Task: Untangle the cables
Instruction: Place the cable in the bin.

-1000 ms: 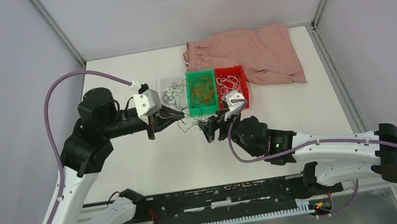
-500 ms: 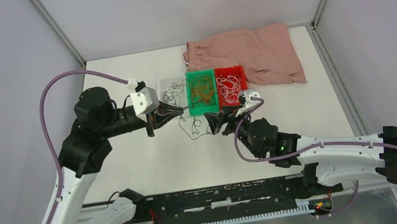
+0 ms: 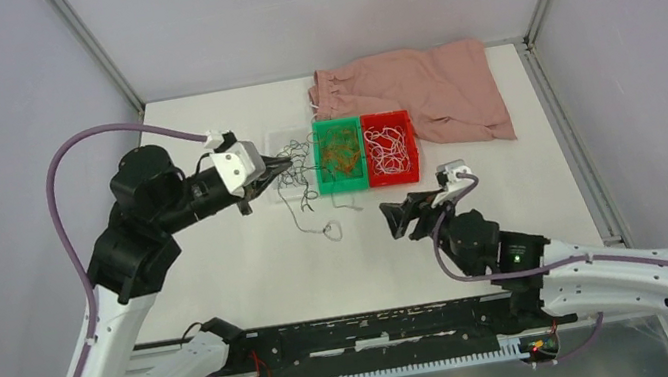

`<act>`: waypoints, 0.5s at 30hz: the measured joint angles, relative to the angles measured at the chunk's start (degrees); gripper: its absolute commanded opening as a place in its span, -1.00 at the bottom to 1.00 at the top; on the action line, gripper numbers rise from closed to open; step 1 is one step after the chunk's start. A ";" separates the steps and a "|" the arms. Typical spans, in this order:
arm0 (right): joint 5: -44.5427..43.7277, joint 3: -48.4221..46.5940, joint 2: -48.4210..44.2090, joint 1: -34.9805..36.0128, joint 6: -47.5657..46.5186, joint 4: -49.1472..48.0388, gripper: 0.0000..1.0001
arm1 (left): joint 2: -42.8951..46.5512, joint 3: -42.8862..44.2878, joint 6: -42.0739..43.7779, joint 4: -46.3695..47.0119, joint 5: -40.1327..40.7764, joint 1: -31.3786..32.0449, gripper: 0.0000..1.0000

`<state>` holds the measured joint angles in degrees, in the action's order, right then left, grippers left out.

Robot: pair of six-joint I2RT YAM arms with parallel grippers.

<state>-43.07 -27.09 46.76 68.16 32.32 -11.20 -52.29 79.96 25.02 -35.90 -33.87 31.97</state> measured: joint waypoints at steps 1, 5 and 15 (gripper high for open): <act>0.44 0.02 -2.36 -0.02 0.28 2.32 0.48 | -0.15 -0.07 1.07 0.04 1.09 0.00 -0.94; 2.01 -0.85 -9.44 -0.02 0.68 10.91 0.49 | -1.64 -2.05 5.38 0.92 8.55 0.00 -0.94; 5.16 -5.27 -10.12 -0.02 0.42 25.14 0.42 | -11.17 -8.17 12.55 8.41 22.56 -2.47 -0.94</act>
<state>-37.91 -32.36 36.64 68.14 32.73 13.93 -63.46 71.79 37.56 -27.49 -11.31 29.50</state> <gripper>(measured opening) 0.719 0.043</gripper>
